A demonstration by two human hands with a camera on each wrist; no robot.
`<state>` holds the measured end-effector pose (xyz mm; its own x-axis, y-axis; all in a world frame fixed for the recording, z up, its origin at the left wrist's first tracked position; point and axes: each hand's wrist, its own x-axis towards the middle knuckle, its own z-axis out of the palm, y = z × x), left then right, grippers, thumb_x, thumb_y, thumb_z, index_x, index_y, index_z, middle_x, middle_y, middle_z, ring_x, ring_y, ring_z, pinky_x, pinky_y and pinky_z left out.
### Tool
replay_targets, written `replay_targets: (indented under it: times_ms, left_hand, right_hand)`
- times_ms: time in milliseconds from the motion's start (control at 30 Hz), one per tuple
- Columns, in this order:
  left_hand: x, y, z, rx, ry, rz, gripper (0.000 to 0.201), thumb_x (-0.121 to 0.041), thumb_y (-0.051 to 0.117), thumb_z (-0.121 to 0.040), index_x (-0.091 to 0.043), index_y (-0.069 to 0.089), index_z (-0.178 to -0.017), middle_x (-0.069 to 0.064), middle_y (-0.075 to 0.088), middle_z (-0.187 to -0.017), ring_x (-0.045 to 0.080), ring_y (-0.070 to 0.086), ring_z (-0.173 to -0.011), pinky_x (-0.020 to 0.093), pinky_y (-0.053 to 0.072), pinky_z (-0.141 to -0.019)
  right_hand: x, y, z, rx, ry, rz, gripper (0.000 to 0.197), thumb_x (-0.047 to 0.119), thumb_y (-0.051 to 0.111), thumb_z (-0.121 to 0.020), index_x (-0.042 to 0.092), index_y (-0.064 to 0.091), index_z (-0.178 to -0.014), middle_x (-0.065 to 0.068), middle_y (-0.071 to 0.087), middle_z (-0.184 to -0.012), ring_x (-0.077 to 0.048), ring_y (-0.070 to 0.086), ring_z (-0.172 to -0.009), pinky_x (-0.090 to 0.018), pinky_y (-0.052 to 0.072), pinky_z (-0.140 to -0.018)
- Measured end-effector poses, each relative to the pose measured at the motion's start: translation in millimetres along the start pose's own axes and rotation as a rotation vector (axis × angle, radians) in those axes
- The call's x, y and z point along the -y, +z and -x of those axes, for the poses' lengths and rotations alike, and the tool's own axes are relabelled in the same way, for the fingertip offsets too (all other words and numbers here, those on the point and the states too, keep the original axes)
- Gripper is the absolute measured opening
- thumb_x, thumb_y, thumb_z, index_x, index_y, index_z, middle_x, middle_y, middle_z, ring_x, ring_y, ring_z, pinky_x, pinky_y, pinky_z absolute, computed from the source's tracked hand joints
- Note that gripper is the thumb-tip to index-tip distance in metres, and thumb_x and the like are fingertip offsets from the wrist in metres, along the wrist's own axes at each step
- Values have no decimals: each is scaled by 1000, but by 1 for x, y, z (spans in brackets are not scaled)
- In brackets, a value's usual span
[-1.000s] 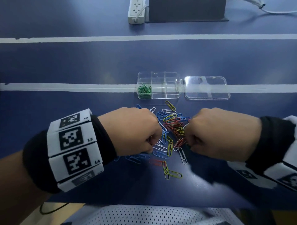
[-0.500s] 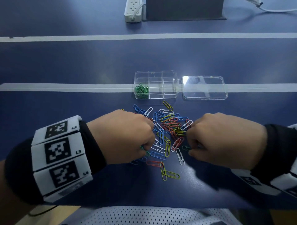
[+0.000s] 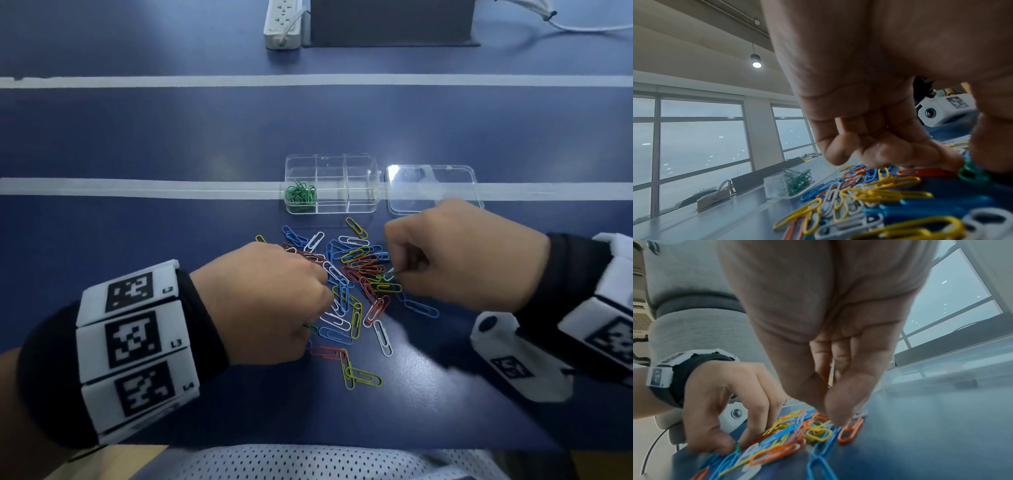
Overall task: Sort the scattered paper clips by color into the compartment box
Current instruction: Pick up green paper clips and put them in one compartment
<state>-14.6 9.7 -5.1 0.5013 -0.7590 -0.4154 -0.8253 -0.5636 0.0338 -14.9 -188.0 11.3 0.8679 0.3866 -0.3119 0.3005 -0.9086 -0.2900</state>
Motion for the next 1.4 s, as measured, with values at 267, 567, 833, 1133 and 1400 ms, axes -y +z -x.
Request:
replay_targets:
  times_ms: [267, 567, 833, 1133, 1400]
  left_hand:
    - [11, -14, -1, -84, -43, 365, 5, -26, 47, -69, -23, 44, -71, -9, 49, -66, 10, 46, -63, 23, 42, -61]
    - [19, -29, -39, -99, -33, 324, 51, -9, 43, -83, -38, 54, -124, 0, 64, -93, 20, 57, -92, 28, 46, -85]
    - [27, -36, -32, -4, -122, 214, 37, -20, 40, -87, -36, 60, -115, -7, 55, -103, 14, 48, -96, 32, 46, -90]
    - [15, -33, -43, -12, -87, 246, 33, -22, 35, -86, -20, 66, -94, -2, 62, -102, 17, 55, -94, 35, 46, -87]
    - [7, -29, -57, -72, -134, 117, 34, -41, 46, -84, -12, 61, -73, 7, 64, -87, 24, 58, -84, 37, 52, -77]
  right_hand:
    - [-16, -15, -2, -167, 43, -78, 23, 20, 75, -69, 24, 55, -59, 15, 56, -53, 1, 54, -54, -9, 38, -61]
    - [-20, 2, -3, 41, -49, -23, 40, 16, 53, -88, 42, 56, -119, 7, 62, -95, -13, 58, -93, -31, 45, -84]
    - [-19, -3, 4, 115, -119, 170, 34, 18, 46, -82, 33, 59, -109, 5, 62, -101, -23, 59, -98, -39, 51, -77]
    - [-13, -4, 5, 183, -115, 210, 38, 17, 46, -83, 33, 57, -115, 8, 59, -107, -22, 57, -102, -38, 51, -80]
    - [-5, -3, -7, 126, 55, 212, 25, 41, 51, -84, 21, 65, -89, -8, 64, -98, -33, 61, -93, -42, 53, -79]
